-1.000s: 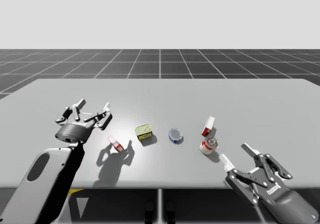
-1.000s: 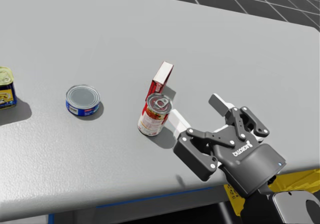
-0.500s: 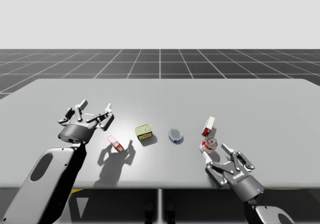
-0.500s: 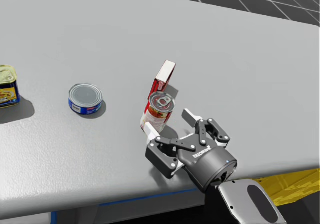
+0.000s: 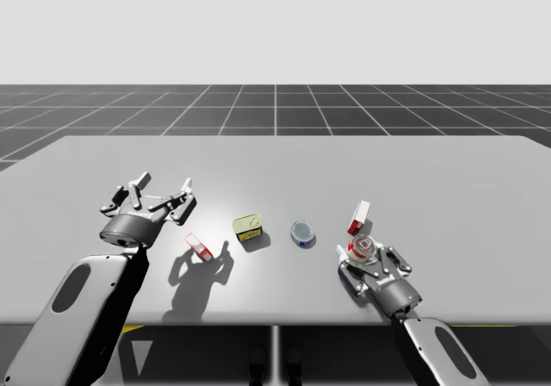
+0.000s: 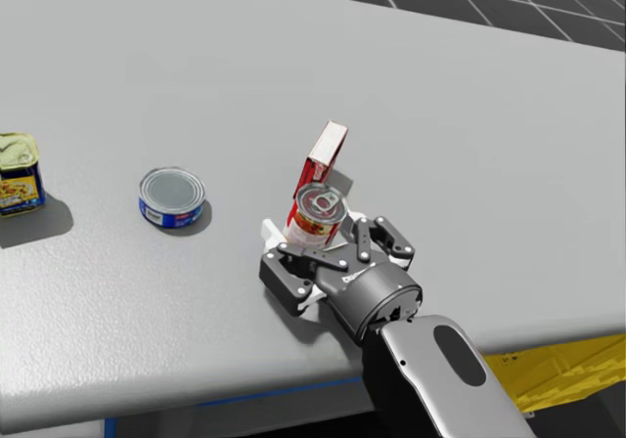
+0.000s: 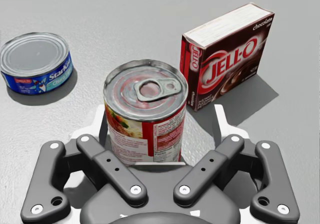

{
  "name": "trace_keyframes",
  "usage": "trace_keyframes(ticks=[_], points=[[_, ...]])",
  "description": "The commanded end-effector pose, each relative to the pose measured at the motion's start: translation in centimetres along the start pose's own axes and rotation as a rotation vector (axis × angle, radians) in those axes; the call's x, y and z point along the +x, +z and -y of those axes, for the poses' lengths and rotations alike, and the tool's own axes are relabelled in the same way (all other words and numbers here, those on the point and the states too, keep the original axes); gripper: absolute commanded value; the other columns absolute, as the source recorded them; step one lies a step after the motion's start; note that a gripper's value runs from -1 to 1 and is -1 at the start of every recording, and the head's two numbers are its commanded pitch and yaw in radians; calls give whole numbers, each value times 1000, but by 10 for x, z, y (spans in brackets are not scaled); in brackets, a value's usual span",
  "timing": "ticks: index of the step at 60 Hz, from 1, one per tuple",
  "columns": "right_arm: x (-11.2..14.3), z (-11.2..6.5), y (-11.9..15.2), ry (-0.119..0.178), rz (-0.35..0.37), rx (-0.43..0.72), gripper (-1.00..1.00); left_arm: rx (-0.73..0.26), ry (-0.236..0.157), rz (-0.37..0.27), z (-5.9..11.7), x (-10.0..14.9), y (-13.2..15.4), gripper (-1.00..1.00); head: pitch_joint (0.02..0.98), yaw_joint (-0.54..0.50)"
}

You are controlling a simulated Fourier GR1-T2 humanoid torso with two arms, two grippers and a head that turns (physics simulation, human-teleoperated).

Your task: Pick up the tomato soup can and lift it.

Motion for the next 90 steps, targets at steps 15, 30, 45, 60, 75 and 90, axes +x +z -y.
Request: trace_keyframes(ticks=[15,30,45,60,75,90], points=[[-10,7,1,56,13,-68,1000,-3,-6,-1,0,0,0,-1000,836,-393],[-12,7,4,70,29,-65,1000,-3,-8,-3,0,-1,0,-1000,643,-405],[-14,6,4,78,33,-60,1000,-5,-8,-4,1,-1,0,-1000,482,-407],[4,1,11,107,83,-69,1000,-2,-6,-3,0,-2,1,-1000,452,-405],[72,-4,30,131,220,-84,1000,-1,1,-3,-1,-2,1,-1000,448,-418],[140,4,42,184,393,-143,1000,2,9,-1,-2,-1,0,-1000,438,-421]])
